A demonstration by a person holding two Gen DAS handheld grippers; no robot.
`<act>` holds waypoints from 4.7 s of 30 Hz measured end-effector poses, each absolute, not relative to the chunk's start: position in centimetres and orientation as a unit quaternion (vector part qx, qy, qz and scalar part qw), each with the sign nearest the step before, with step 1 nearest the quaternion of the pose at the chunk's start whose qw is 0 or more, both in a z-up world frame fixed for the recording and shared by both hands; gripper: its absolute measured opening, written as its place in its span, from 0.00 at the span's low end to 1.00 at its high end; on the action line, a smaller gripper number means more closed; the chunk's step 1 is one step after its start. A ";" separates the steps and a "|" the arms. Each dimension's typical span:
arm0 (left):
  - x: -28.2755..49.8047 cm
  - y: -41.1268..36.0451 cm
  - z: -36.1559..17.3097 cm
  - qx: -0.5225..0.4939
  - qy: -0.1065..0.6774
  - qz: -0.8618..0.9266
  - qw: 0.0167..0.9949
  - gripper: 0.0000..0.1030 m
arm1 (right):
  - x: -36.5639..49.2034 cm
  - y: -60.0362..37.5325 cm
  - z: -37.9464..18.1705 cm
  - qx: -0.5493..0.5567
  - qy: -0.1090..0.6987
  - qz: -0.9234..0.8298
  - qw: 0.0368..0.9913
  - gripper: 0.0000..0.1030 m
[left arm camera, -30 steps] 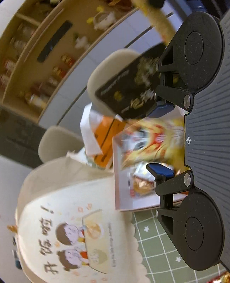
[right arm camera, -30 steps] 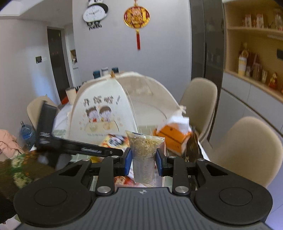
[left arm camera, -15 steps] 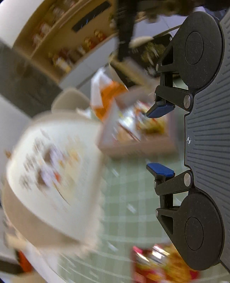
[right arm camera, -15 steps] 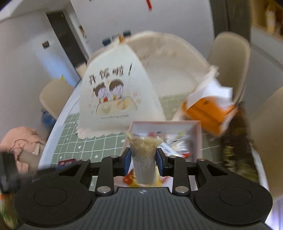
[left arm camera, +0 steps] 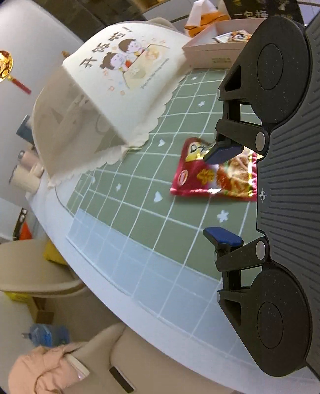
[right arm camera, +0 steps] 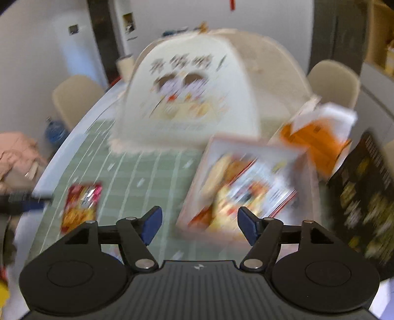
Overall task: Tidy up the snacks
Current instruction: 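Carry both snacks over the pink box and open both grippers, then grasp the red chicken snack bag with the right gripper, then lift the red chicken snack bag with the right gripper, then grasp the blue Peppa Pig candy bag with the left gripper while the right holds the red bag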
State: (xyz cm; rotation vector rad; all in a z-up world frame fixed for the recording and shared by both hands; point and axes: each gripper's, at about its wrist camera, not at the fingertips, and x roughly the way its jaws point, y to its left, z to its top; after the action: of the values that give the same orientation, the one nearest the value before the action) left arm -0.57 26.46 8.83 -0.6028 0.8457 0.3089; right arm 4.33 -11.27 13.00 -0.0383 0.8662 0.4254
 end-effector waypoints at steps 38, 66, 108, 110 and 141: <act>-15.6 20.4 7.5 -0.285 0.446 0.109 0.842 0.59 | 7.1 18.1 3.4 -0.139 0.470 0.311 0.814 0.75; 5.7 25.1 4.2 -0.242 0.444 0.092 0.858 0.58 | -5.2 -8.3 6.0 -0.151 0.448 0.201 0.858 0.57; 1.4 18.2 3.7 -0.242 0.461 -0.030 0.853 0.19 | 11.5 -4.4 2.6 0.122 0.520 0.282 0.797 0.43; 1.5 18.4 3.2 -0.246 0.462 -0.039 0.851 0.17 | 12.1 -4.1 2.2 0.154 0.530 0.296 0.780 0.43; -1.2 18.2 3.3 -0.236 0.472 -0.070 0.847 0.17 | 7.2 -5.8 7.5 0.141 0.542 0.298 0.773 0.17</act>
State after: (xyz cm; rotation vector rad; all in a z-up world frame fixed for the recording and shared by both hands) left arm -1.24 18.18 3.32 -0.4977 0.9953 -0.1476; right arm 7.19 -5.82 7.54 0.3044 1.1730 0.6452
